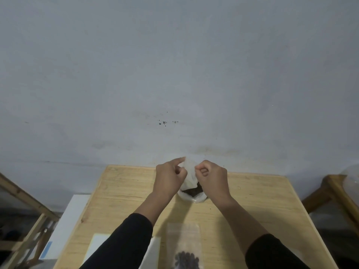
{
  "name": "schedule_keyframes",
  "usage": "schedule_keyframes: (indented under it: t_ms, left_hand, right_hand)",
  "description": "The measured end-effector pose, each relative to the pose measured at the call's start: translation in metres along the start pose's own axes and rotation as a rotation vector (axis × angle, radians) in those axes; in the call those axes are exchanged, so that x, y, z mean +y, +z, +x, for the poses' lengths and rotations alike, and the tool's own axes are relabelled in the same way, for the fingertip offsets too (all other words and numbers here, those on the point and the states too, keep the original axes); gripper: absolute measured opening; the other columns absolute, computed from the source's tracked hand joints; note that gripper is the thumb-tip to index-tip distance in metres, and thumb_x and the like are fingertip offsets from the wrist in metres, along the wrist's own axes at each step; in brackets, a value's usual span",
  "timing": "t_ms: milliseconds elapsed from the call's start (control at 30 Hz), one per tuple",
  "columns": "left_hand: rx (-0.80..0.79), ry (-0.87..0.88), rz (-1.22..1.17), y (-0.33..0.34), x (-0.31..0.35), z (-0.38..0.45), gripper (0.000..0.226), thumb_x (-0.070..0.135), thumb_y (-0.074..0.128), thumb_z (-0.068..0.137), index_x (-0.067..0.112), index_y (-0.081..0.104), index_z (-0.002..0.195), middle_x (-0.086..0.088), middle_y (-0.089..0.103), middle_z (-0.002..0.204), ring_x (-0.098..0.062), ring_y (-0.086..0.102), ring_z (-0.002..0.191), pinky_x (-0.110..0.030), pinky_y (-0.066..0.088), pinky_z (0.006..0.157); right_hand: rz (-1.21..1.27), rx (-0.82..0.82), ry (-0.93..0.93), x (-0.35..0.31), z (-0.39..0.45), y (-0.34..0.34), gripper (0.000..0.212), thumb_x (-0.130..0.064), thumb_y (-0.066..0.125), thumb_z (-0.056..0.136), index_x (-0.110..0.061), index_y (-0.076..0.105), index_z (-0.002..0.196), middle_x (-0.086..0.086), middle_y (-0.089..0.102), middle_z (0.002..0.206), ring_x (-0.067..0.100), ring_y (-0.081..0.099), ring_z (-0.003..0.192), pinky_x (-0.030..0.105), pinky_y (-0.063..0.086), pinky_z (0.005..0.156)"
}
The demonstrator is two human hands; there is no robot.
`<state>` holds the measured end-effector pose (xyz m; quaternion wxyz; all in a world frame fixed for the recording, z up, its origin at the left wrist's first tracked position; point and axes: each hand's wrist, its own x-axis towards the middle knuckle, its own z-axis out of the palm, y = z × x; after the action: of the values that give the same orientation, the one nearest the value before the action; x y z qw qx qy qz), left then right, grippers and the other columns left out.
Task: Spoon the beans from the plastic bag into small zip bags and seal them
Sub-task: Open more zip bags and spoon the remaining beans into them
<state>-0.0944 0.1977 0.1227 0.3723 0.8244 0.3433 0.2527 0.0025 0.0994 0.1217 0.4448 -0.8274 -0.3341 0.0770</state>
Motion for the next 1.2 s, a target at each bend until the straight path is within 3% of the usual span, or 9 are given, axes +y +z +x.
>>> schedule_keyframes:
  t_ms: [133, 233, 333, 467, 633, 800, 933, 1067, 1200]
  left_hand:
    - [-0.038, 0.067, -0.113, -0.002, -0.002, 0.000, 0.046, 0.017, 0.056, 0.090, 0.023, 0.049, 0.135, 0.008, 0.060, 0.099, 0.001, 0.060, 0.082, -0.002, 0.043, 0.070]
    - [-0.162, 0.162, -0.204, -0.006, -0.013, -0.005, 0.071, 0.027, 0.065, 0.084, 0.035, 0.028, 0.144, 0.014, 0.038, 0.133, 0.001, 0.052, 0.107, -0.011, 0.047, 0.080]
    - [-0.268, 0.235, -0.098, -0.009, -0.021, -0.009, 0.108, 0.040, 0.076, 0.065, 0.033, 0.010, 0.149, 0.021, 0.016, 0.150, 0.008, 0.034, 0.124, -0.014, 0.039, 0.093]
    - [-0.269, 0.213, -0.028, -0.010, -0.026, -0.009, 0.126, 0.037, 0.083, 0.059, 0.028, -0.005, 0.149, 0.019, 0.009, 0.152, -0.001, 0.015, 0.134, -0.021, 0.023, 0.105]
    - [-0.070, 0.321, 0.008, -0.007, -0.032, -0.010, 0.100, 0.023, 0.078, 0.062, 0.013, 0.022, 0.144, 0.011, 0.027, 0.141, -0.001, 0.026, 0.129, -0.007, 0.021, 0.102]
    - [-0.055, 0.345, -0.011, -0.008, -0.040, -0.009, 0.088, 0.028, 0.077, 0.060, 0.023, 0.034, 0.136, 0.012, 0.040, 0.129, 0.014, 0.033, 0.118, 0.000, 0.026, 0.094]
    - [-0.017, 0.344, -0.019, -0.005, -0.047, -0.012, 0.082, 0.038, 0.072, 0.061, 0.023, 0.039, 0.135, 0.011, 0.047, 0.130, 0.009, 0.039, 0.120, -0.003, 0.029, 0.096]
    - [0.041, 0.308, 0.001, -0.003, -0.060, -0.011, 0.089, 0.033, 0.082, 0.063, 0.020, 0.038, 0.139, 0.005, 0.048, 0.133, -0.003, 0.044, 0.122, -0.009, 0.032, 0.101]
    - [0.110, 0.266, 0.076, -0.003, -0.070, -0.012, 0.096, 0.030, 0.088, 0.060, 0.016, 0.038, 0.141, 0.000, 0.050, 0.132, -0.005, 0.044, 0.120, -0.017, 0.035, 0.099]
  right_hand:
    - [-0.017, -0.015, -0.108, -0.006, 0.000, 0.000, 0.022, -0.005, 0.058, 0.086, -0.015, 0.073, 0.099, 0.003, 0.066, 0.084, 0.014, 0.062, 0.073, 0.019, 0.049, 0.071]
    - [-0.031, -0.069, -0.165, -0.011, -0.004, 0.001, 0.025, -0.007, 0.057, 0.088, -0.017, 0.071, 0.107, 0.003, 0.058, 0.078, 0.011, 0.054, 0.066, 0.010, 0.041, 0.063]
    - [-0.029, -0.103, -0.183, -0.019, -0.008, 0.003, 0.028, -0.007, 0.056, 0.089, -0.020, 0.070, 0.109, 0.004, 0.053, 0.076, 0.013, 0.050, 0.065, 0.009, 0.037, 0.058]
    - [-0.067, -0.187, -0.220, -0.027, -0.010, 0.004, 0.028, -0.008, 0.053, 0.092, -0.019, 0.069, 0.111, 0.008, 0.057, 0.084, 0.017, 0.055, 0.074, 0.004, 0.036, 0.060]
    - [-0.097, -0.220, -0.217, -0.021, -0.008, 0.015, 0.030, -0.006, 0.046, 0.095, -0.017, 0.070, 0.110, -0.002, 0.042, 0.079, 0.014, 0.049, 0.075, 0.009, 0.036, 0.063]
    - [-0.165, -0.219, -0.137, -0.013, -0.007, 0.018, 0.037, -0.001, 0.040, 0.094, -0.017, 0.068, 0.113, -0.008, 0.031, 0.077, 0.002, 0.040, 0.065, 0.009, 0.034, 0.059]
    - [-0.138, -0.206, -0.115, -0.014, -0.008, 0.014, 0.034, -0.006, 0.042, 0.095, -0.020, 0.067, 0.114, 0.000, 0.044, 0.090, 0.011, 0.050, 0.077, 0.010, 0.040, 0.069]
    - [0.314, -0.195, -0.027, 0.006, -0.007, 0.000, 0.022, -0.016, 0.058, 0.091, -0.027, 0.071, 0.105, -0.005, 0.062, 0.097, 0.008, 0.063, 0.090, 0.019, 0.052, 0.082]
    - [0.210, 0.075, 0.237, 0.070, -0.009, -0.006, 0.020, -0.016, 0.065, 0.086, -0.016, 0.072, 0.105, -0.002, 0.070, 0.106, 0.010, 0.064, 0.097, 0.005, 0.042, 0.080]
